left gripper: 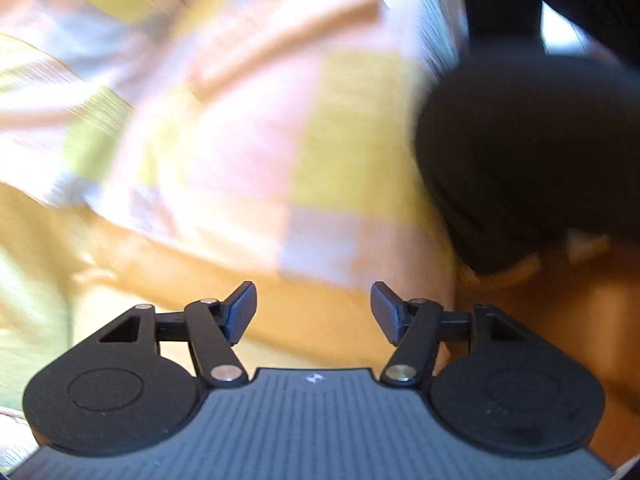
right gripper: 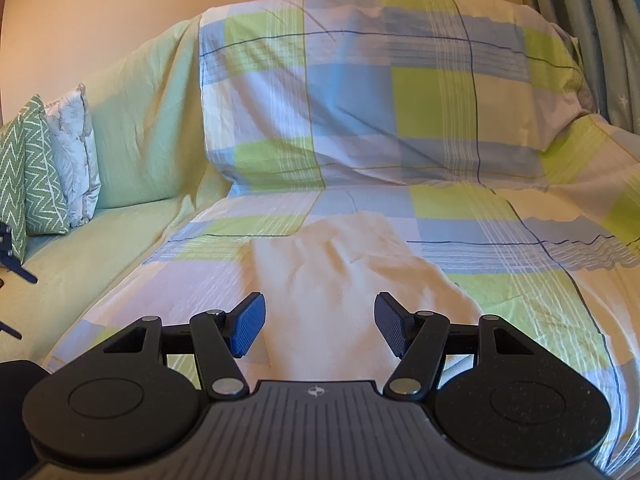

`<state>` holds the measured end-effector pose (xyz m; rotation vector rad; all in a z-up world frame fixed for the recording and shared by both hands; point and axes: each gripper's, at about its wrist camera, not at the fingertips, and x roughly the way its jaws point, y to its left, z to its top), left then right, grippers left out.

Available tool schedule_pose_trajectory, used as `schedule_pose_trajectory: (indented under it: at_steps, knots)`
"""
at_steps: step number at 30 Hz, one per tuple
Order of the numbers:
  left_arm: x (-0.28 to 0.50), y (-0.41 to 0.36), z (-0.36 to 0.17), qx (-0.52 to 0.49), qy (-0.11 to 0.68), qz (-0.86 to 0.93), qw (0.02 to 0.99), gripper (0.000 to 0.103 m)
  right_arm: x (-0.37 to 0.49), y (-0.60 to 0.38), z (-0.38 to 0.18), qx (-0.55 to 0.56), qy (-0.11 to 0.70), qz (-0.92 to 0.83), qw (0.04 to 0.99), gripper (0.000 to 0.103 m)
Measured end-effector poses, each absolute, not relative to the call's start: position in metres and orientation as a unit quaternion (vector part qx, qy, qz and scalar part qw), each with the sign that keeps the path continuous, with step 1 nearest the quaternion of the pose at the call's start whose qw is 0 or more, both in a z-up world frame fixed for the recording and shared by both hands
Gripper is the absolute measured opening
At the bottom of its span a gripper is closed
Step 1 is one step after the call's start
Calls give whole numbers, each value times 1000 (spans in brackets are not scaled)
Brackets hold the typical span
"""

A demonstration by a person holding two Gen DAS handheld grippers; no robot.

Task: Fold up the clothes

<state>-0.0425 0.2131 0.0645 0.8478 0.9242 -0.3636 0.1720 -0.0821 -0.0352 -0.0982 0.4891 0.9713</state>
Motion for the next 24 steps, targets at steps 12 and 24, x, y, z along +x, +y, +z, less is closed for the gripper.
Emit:
schedule_pose_trajectory:
  at_steps: [12, 24]
  knots:
    - [14, 194, 42, 401, 292, -191, 847, 71, 168, -87, -34, -56, 240, 476, 844, 64]
    - [100, 162, -18, 534, 221, -194, 793, 75, 102, -29, -82, -376, 158, 475, 780, 47]
